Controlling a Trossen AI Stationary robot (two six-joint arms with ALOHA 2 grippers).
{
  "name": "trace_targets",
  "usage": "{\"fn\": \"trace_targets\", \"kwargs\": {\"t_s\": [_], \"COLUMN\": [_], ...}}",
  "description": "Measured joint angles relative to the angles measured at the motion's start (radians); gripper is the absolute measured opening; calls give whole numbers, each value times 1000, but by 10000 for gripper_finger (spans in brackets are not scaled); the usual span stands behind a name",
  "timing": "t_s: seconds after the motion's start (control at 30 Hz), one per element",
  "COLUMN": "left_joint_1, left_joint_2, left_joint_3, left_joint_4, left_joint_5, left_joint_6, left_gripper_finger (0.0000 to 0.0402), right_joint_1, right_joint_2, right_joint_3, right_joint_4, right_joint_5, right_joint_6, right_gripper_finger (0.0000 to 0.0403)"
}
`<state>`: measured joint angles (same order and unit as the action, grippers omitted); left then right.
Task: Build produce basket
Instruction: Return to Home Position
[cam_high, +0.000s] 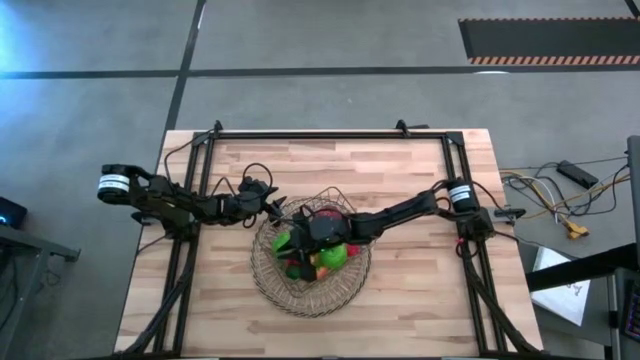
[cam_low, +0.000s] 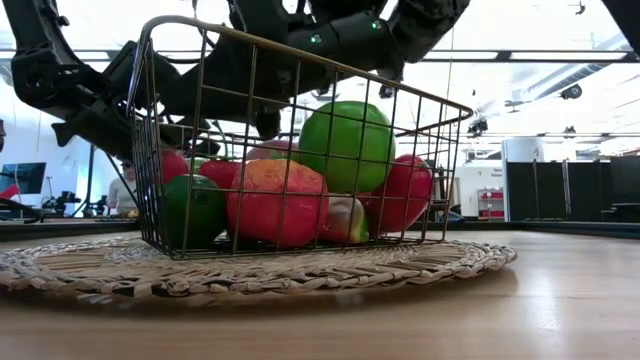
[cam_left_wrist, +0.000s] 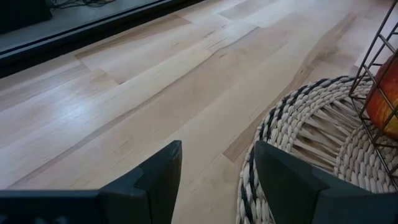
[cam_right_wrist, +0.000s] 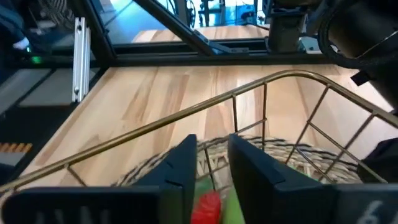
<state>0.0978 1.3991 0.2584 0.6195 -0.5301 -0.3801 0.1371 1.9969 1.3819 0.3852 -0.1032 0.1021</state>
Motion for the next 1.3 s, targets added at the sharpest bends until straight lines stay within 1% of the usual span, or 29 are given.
{"fn": "trace_targets", "kwargs": {"t_s": [0.1, 0.2, 0.33, 0.43, 0.53, 0.6, 0.77, 0.83, 0.97, 1.1, 1.17, 1.2, 1.3], "left_joint_1": [0, 0, 0, 0, 0, 0, 0, 0, 0, 0, 0, 0, 0], "left_joint_2": [0, 0, 0, 0, 0, 0, 0, 0, 0, 0, 0, 0, 0], "left_joint_3": [0, 0, -1, -1, -1, -1, -2, -2, -2, -2, -2, -2, 0], "left_joint_4": [0, 0, 0, 0, 0, -1, -1, -1, 0, 0, 0, 0, 0], "left_joint_5": [0, 0, 0, 0, 0, 0, 0, 0, 0, 0, 0, 0, 0], "left_joint_6": [0, 0, 0, 0, 0, -1, -1, -1, -1, -3, -5, -5, -8], "left_gripper_finger": [187, 187, 187, 187, 187, 187, 187, 187, 187, 187, 187, 187, 187], "right_joint_1": [0, 0, 25, 65, 85, 81, 72, 74, 95, 138, 152, 154, 153], "right_joint_2": [-38, -113, -225, -311, -405, -473, -648, -722, -887, -1038, -1096, -1119, -1159], "right_joint_3": [0, 0, -3, -38, -121, -195, -441, -531, -683, -801, -853, -880, -954], "right_joint_4": [-68, -195, -400, -483, -480, -472, -399, -372, -343, -345, -346, -347, -354], "right_joint_5": [0, 18, 154, 230, 230, 236, 282, 332, 471, 640, 725, 748, 751], "right_joint_6": [-48, -93, -107, -151, -168, -146, -81, -36, 59, 155, 229, 271, 366], "right_gripper_finger": [105, 128, 138, 134, 122, 113, 87, 76, 55, 39, 33, 30, 27]}}
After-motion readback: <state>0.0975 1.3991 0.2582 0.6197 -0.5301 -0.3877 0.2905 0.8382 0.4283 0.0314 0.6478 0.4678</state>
